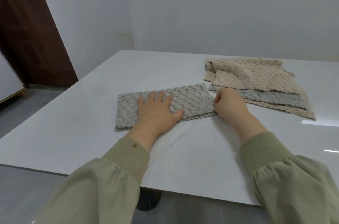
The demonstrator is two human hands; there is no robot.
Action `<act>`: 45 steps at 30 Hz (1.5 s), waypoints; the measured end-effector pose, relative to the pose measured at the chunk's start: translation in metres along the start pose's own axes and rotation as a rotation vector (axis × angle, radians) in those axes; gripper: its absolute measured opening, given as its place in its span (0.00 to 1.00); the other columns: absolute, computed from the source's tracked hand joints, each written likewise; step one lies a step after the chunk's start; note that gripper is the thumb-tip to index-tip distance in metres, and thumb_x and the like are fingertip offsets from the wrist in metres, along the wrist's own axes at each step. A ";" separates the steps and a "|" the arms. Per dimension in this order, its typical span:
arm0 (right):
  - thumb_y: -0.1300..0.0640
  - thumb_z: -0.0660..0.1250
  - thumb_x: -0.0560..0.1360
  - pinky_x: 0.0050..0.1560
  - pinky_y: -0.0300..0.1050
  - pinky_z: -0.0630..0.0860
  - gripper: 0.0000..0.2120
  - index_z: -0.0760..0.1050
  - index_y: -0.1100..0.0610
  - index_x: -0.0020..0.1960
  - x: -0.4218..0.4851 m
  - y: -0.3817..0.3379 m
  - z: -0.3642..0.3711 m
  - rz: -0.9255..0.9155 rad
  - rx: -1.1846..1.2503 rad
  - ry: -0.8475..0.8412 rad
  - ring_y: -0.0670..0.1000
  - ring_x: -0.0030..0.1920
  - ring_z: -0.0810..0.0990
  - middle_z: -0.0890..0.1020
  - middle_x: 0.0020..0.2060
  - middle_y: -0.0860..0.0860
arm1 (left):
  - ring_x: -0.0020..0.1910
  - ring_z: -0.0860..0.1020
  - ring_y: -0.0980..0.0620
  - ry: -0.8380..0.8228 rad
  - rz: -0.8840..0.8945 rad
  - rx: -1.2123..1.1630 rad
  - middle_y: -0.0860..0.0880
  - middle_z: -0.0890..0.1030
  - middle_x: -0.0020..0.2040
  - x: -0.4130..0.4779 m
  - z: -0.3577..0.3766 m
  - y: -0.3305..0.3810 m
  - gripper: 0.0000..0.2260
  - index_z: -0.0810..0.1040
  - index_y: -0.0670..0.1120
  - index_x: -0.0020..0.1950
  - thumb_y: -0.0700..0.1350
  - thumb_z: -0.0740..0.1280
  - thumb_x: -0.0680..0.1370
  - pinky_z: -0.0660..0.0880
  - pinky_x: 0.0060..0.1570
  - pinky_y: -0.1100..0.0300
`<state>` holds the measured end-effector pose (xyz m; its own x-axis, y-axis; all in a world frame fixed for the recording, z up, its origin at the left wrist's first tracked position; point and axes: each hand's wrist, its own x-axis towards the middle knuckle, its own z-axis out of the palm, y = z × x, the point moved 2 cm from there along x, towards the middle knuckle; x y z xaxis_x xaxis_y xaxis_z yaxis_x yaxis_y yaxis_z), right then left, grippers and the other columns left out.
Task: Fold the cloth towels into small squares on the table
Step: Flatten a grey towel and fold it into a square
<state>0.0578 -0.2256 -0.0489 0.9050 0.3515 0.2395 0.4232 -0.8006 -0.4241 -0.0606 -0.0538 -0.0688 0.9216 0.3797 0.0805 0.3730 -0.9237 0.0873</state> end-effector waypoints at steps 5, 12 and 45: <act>0.66 0.64 0.72 0.39 0.44 0.68 0.07 0.73 0.55 0.40 -0.002 -0.002 -0.009 -0.034 0.036 0.022 0.55 0.43 0.76 0.77 0.39 0.51 | 0.77 0.44 0.47 -0.022 -0.007 0.000 0.52 0.47 0.78 -0.001 -0.002 -0.002 0.33 0.48 0.58 0.77 0.70 0.46 0.75 0.41 0.72 0.39; 0.64 0.66 0.71 0.46 0.49 0.75 0.04 0.78 0.61 0.45 -0.003 -0.001 -0.006 -0.017 -0.191 0.031 0.59 0.46 0.78 0.82 0.43 0.56 | 0.77 0.43 0.47 -0.052 -0.003 -0.005 0.52 0.46 0.78 -0.001 -0.002 -0.003 0.33 0.47 0.58 0.77 0.70 0.46 0.75 0.40 0.71 0.39; 0.43 0.44 0.80 0.72 0.63 0.45 0.27 0.54 0.51 0.76 0.020 -0.048 0.054 -0.111 -0.265 -0.213 0.51 0.77 0.50 0.54 0.77 0.51 | 0.76 0.49 0.48 0.246 -0.344 -0.052 0.50 0.63 0.74 -0.009 -0.024 -0.091 0.21 0.66 0.48 0.72 0.52 0.50 0.81 0.47 0.71 0.38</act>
<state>0.0583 -0.1534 -0.0710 0.8545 0.5144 0.0726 0.5191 -0.8401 -0.1574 -0.1058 0.0281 -0.0540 0.6891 0.6715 0.2724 0.6422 -0.7401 0.1996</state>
